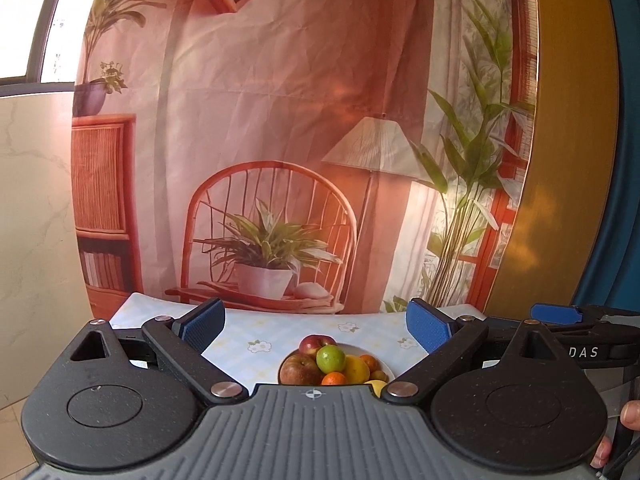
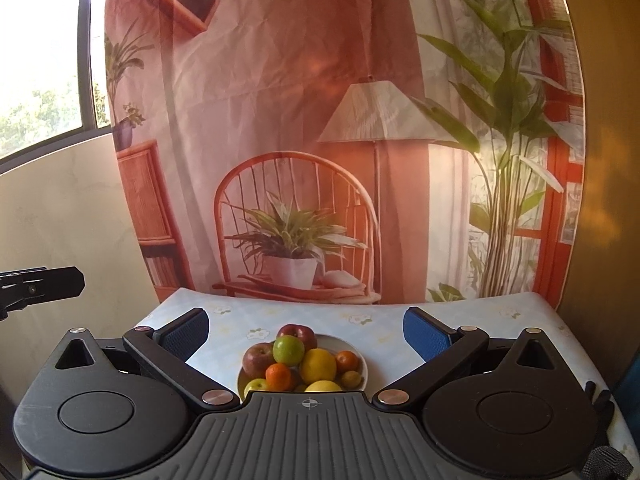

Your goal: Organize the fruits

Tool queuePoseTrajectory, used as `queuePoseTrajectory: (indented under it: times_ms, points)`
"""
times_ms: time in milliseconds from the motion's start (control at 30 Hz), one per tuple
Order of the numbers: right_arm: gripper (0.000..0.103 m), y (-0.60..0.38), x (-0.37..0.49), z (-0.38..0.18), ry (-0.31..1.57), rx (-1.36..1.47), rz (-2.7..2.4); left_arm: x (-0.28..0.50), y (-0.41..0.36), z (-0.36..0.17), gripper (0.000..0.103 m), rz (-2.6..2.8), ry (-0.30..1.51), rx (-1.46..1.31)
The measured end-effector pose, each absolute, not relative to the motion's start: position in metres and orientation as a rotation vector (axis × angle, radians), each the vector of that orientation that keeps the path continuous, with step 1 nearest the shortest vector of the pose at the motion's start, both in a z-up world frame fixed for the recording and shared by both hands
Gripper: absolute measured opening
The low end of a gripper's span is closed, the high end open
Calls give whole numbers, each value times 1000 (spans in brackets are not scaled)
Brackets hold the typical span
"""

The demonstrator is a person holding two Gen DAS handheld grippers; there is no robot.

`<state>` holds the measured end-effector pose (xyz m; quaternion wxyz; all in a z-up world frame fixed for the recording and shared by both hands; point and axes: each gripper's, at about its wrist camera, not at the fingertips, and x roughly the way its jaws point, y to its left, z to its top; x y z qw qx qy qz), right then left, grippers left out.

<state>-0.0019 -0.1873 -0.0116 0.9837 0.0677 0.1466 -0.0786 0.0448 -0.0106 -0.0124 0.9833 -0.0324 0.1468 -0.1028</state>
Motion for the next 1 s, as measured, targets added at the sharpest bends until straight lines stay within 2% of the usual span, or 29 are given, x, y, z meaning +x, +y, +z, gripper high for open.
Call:
queuePoseTrajectory:
  times_ms: [1000]
  points:
    - [103, -187, -7, -10, 289, 134, -175, 39, -14, -10, 98, -178, 288, -22]
